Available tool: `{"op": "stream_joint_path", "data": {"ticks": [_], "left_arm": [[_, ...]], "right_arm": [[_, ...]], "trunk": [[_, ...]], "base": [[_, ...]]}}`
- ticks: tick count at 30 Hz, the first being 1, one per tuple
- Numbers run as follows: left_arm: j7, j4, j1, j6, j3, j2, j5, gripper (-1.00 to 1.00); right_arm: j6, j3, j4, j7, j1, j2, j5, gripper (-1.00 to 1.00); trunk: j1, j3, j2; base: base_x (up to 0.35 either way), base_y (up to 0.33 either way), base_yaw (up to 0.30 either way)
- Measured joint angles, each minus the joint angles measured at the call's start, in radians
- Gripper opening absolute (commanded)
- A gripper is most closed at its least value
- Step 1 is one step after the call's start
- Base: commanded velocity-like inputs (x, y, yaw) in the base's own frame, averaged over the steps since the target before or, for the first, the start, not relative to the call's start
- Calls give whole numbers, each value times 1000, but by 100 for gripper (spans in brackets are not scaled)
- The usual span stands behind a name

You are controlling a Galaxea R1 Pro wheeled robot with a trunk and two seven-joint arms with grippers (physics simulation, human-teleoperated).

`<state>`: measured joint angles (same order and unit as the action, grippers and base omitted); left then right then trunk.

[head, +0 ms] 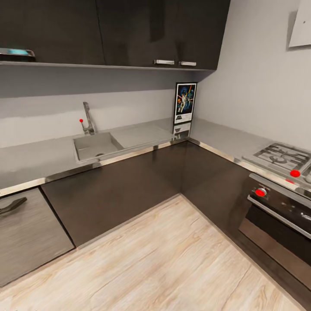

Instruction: Pick up the poster from the kitchen countertop and hang it on one of the wall nails in the kitchen.

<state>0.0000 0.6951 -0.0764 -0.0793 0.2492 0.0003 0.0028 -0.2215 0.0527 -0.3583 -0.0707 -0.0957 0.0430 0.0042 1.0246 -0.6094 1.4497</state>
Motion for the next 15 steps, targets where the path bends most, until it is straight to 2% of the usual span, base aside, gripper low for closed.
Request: {"op": "stream_joint_path", "data": {"ticks": [5, 15], "left_arm": [[0, 0, 0, 0, 0, 0, 0, 100], [0, -1, 0, -1, 0, 0, 3, 100]], "right_arm": [[0, 0, 0, 0, 0, -1, 0, 100], [-1, -2, -1, -2, 1, 0, 0, 100]], "trunk": [[0, 0, 0], [0, -4, 0]], "base": [[186, -285, 281], [40, -280, 280]]}}
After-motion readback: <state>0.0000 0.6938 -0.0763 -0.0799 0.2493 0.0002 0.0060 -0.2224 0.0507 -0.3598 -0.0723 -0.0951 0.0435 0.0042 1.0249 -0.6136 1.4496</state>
